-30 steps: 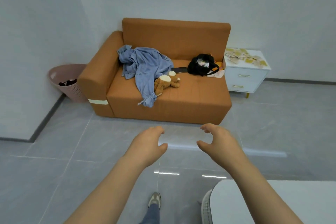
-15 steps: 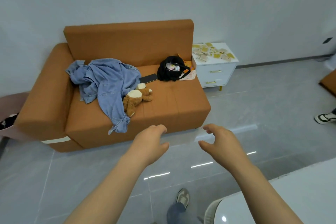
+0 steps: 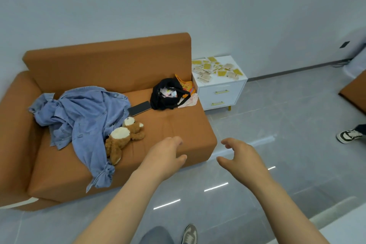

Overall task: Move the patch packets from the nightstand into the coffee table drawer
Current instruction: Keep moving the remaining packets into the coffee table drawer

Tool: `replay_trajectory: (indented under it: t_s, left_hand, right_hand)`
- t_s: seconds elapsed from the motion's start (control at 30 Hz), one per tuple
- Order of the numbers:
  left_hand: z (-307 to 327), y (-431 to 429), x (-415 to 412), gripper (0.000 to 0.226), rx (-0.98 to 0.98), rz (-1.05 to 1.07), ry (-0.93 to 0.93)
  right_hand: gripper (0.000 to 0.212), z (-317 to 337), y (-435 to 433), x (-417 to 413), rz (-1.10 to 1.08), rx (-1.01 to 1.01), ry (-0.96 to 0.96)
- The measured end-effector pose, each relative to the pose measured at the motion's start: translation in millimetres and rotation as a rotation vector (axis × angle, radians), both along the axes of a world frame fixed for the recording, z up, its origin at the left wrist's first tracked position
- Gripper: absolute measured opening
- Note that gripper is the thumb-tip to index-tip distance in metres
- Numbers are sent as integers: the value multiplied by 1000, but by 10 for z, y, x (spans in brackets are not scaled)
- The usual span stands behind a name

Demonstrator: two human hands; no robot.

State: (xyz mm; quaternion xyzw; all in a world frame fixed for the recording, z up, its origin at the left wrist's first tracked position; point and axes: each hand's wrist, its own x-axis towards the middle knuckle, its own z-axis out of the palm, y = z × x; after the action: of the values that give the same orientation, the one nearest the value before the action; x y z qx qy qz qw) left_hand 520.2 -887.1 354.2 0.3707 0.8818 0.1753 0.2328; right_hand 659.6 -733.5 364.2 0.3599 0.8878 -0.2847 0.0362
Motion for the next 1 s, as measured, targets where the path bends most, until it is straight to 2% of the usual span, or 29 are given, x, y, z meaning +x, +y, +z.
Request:
replay_trajectory:
  t_s: [0.6,0.83,1.0]
  left_hand:
    - [-102,2100,-1804,46,-10,-149,-35]
    - [-158,2784,-2193,40,-5,-188,-34]
    - [-252,3256,-2365,45,-27,-152,-62]
  right_hand:
    - [53,-40,1879,-1603,-150,5,-17]
    - [52,-89,2520,-1959,-180,7,-28]
    - [52,-222,3069,-2138,-159,-10,-47]
